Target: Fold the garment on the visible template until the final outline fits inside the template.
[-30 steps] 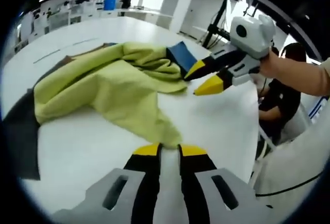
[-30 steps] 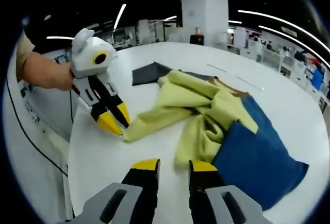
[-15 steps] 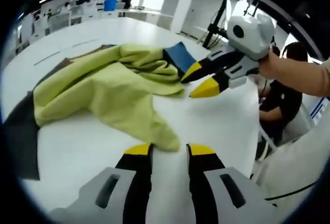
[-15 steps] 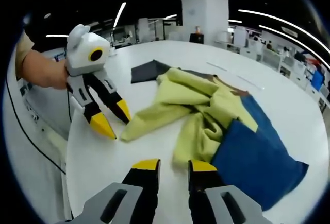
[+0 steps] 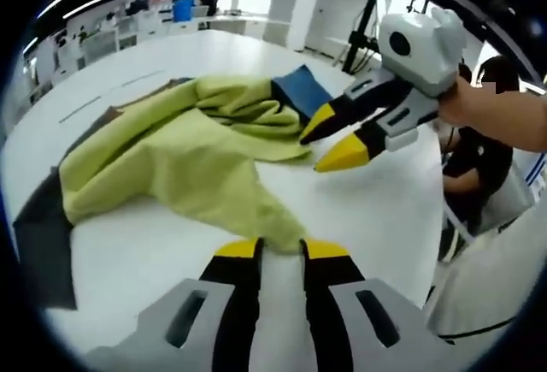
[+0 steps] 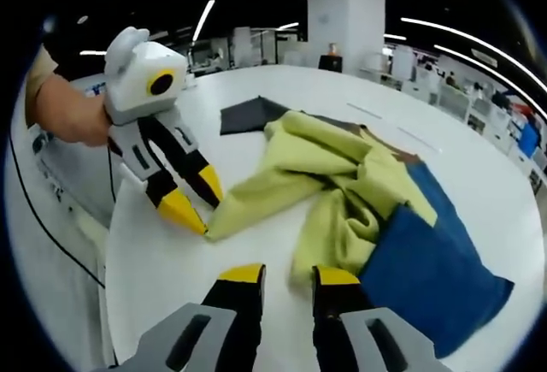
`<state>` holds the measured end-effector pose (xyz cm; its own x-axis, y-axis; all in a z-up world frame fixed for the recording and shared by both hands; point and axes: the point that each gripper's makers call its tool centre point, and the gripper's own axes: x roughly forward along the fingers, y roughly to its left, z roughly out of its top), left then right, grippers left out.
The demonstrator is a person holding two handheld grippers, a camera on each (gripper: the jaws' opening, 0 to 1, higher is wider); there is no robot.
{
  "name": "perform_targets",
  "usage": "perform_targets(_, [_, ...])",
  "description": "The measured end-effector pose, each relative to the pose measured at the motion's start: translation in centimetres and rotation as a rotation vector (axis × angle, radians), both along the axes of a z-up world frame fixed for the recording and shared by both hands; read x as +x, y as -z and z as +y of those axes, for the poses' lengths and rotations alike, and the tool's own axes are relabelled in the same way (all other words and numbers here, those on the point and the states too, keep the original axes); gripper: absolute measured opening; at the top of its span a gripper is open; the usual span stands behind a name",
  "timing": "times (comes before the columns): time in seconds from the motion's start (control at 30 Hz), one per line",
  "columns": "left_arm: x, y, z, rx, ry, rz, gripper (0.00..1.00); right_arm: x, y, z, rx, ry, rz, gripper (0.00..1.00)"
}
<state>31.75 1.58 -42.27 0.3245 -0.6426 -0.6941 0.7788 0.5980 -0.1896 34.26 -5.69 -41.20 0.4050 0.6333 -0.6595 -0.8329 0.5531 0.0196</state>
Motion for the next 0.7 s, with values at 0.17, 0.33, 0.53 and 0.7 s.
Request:
perform_targets(0.17, [0.23, 0.05, 0.21, 0.006, -0.009, 0.001, 0.08, 0.14, 0.22, -0.02, -0.013, -0.004, -0.003, 0.14])
perform_targets(0.33, [0.23, 0.08, 0.03, 0.006, -0.006, 0.001, 0.06, 0.21, 0.46, -0.09, -0.021, -0.007, -0.001, 0.12])
perform_targets(0.53, [0.19, 0.04, 0.11, 0.007, -0.002, 0.001, 0.04, 0.35, 0.72, -0.29, -0.038, -0.012, -0.01, 0.06])
perform_targets(0.7, [0.18, -0.05, 0.26, 0.001, -0.005, 0.002, 0.02, 0.45, 0.9, -0.52, -0.05, -0.009, -0.013, 0.02])
